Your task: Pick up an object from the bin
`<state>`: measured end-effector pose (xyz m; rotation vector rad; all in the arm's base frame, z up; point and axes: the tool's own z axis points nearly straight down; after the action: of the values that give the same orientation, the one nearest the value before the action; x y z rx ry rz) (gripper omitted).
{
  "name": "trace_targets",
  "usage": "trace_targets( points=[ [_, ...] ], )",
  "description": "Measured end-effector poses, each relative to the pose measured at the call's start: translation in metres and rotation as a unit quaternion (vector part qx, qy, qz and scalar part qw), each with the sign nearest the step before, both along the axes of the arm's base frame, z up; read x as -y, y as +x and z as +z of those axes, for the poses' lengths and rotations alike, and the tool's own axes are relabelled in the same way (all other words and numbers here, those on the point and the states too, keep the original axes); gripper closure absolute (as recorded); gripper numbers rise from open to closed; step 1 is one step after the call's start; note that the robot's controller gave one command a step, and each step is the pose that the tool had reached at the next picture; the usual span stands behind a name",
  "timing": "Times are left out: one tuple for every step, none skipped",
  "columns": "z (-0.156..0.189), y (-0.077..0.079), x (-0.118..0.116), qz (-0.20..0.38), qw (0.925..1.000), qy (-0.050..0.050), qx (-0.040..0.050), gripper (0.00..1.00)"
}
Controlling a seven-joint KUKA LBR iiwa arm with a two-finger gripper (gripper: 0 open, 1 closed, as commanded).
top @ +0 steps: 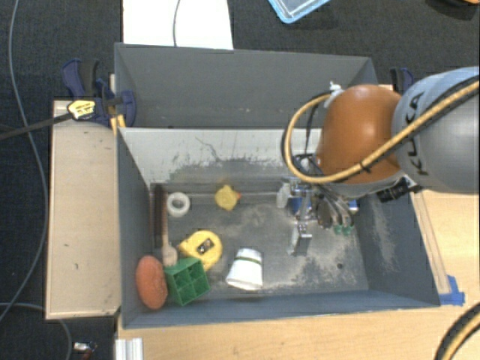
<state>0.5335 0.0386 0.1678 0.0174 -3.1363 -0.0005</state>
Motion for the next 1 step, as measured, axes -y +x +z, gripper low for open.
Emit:
trace_targets(
  points=[
    [0.0041, 0.0018, 0.0001, -0.001, 1.0, 0.0, 0.0039, 0.0]
  ],
)
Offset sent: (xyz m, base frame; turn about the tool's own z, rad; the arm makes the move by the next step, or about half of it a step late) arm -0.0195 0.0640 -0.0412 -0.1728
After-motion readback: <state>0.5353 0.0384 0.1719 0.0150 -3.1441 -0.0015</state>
